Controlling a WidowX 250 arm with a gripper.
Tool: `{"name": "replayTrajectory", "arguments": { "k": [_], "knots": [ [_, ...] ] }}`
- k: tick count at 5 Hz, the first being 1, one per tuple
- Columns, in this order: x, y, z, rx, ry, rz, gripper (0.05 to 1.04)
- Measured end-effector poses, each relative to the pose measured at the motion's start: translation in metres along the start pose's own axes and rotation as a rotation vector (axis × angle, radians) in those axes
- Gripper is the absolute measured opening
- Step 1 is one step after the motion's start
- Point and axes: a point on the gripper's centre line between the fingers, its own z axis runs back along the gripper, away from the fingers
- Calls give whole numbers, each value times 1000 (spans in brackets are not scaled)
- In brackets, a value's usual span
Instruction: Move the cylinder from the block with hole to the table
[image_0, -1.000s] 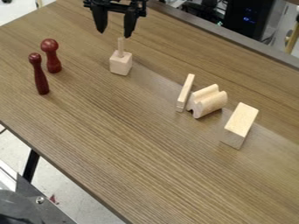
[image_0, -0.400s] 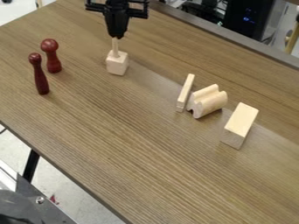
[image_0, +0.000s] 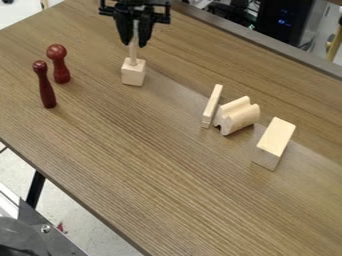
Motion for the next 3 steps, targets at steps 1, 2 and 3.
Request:
{"name": "replayTrajectory", "arguments": {
  "k": [1,2,3],
  "knots": [
    [2,0,12,-8,-37,-2,777],
    [-4,1,7,-1,-18,-4,995],
    [-6,4,5,11,-8,-10,1000]
  ]
}}
